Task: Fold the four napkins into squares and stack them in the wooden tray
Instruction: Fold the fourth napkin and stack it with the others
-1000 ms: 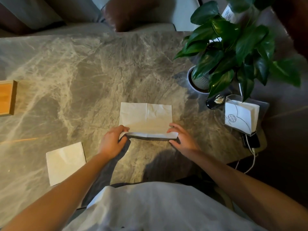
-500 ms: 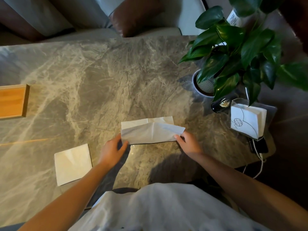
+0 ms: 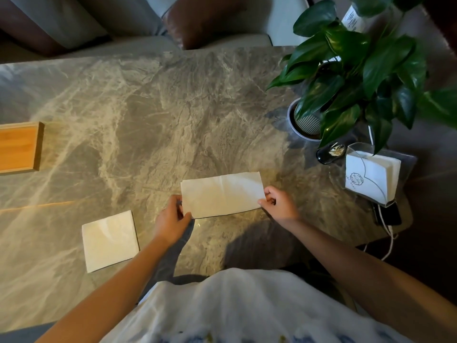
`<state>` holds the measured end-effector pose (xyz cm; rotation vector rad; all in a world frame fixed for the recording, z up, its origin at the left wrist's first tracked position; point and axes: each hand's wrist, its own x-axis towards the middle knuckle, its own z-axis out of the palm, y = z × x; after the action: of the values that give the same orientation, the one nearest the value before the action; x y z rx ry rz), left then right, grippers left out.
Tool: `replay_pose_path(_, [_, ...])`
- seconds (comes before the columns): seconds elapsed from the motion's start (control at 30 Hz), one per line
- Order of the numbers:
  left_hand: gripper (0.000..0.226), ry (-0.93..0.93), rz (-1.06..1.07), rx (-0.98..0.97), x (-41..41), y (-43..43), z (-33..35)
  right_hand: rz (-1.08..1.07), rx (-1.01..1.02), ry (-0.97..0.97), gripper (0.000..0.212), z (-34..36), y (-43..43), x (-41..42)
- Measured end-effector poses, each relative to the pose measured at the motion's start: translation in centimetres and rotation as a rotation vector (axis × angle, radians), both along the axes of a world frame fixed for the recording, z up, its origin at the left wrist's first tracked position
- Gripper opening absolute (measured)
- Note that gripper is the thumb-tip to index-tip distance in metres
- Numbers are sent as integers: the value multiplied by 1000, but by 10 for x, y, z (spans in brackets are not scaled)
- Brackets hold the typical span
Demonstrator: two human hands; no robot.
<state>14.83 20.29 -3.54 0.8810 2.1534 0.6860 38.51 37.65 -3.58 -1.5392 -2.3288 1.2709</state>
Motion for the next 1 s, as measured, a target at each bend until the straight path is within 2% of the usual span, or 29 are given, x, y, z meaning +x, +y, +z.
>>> replay_pose_path(0.13, [37, 33, -56, -37, -2, -2, 1, -8, 2, -18, 15, -4, -1, 0])
replay_pose_path(0.47, [43, 283, -157, -84, 1, -5, -5, 15, 72, -121, 15, -8, -2, -1])
replay_pose_path(0.6, [58, 339, -124, -127, 4, -7, -3, -15, 112, -173, 32, -8, -5, 3])
replay_pose_path(0.67, [60, 407, -122, -123, 4, -10, -2, -29, 212, -174, 41, -6, -7, 5])
replay_pose_path(0.73, [52, 488, -184, -24, 5, -10, -1, 44, 323, -127, 39, -1, -9, 0])
replay_pose_path(0.83, [27, 416, -350, 125, 14, 4, 4, 259, 304, -86, 21, 8, -15, -23])
replay_pose_path(0.9, [18, 380, -504, 100, 27, 18, 5, 400, 218, -128, 14, 11, -21, -41])
replay_pose_path(1.0, [23, 396, -603, -41, 39, 26, -3, 536, 142, -232, 15, 7, -29, -57])
